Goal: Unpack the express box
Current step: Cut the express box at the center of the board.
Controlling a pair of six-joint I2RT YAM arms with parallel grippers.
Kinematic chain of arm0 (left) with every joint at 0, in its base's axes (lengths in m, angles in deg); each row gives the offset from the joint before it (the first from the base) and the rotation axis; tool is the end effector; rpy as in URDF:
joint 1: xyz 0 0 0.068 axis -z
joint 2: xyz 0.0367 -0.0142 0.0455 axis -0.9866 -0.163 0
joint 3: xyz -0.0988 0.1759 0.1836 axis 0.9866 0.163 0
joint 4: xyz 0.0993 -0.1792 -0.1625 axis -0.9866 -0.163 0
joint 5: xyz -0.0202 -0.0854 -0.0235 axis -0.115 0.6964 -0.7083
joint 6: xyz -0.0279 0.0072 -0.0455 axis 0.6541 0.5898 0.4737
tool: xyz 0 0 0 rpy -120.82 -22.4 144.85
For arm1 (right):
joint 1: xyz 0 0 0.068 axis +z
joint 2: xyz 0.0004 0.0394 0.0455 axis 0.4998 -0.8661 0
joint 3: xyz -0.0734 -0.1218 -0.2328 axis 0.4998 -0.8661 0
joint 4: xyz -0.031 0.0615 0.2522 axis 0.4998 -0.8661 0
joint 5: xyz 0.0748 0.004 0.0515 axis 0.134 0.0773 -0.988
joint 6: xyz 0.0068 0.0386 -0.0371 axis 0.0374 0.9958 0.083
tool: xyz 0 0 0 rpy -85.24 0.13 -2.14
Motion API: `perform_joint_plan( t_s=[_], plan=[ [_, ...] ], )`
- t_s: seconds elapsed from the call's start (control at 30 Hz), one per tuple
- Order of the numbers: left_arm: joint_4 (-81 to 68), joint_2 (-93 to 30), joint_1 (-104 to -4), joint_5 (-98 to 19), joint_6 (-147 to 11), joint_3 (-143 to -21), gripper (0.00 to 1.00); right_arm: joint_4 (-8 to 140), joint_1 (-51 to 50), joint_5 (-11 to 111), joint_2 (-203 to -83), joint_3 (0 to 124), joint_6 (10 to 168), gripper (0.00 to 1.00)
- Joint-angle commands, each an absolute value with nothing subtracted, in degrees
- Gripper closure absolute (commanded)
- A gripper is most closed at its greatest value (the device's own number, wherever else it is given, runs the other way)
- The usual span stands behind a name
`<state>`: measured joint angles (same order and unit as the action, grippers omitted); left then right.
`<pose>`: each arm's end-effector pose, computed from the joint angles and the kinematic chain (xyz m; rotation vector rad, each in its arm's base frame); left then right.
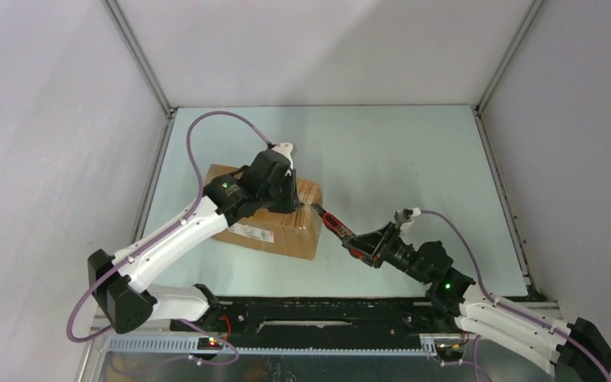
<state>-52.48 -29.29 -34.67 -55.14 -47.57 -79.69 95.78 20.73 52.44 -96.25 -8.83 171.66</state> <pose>0.1890 -0.1889 0.3317 0.2436 2.4262 -0.4807 0.0952 0.1212 0.1924 0.5688 1.8882 1.8686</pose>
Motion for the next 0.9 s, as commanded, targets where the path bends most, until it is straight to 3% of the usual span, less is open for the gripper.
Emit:
perform_joint_plan(
  t_s=[0.0, 0.43, 0.6, 0.67, 0.87],
  plan=[
    [-57.06, -28.14, -36.52, -46.04, -45.74, -75.65, 0.77, 90.21, 16.6, 46.23, -94.29, -5.05, 169.38, 1.0],
    [-55.66, -28.84, -37.15, -44.06, -47.68, -76.42, 0.43, 98.5, 14.37, 31.63, -105.2, -0.93, 168.23, 1.0],
    [-57.65, -31.21, -34.72, -48.56, -49.6, -77.56, 0.32, 91.7, 14.32, 32.89, -103.22, 1.11, 165.99, 1.0],
    [-59.09, -32.05, -33.96, -51.57, -49.81, -77.71, 0.35, 88.53, 14.12, 33.85, -101.81, 1.71, 165.24, 1.0],
    [-60.49, -30.31, -33.89, -52.82, -51.36, -76.97, 0.71, 77.88, 12.97, 38.0, -95.2, 2.61, 162.82, 1.0]
  ],
)
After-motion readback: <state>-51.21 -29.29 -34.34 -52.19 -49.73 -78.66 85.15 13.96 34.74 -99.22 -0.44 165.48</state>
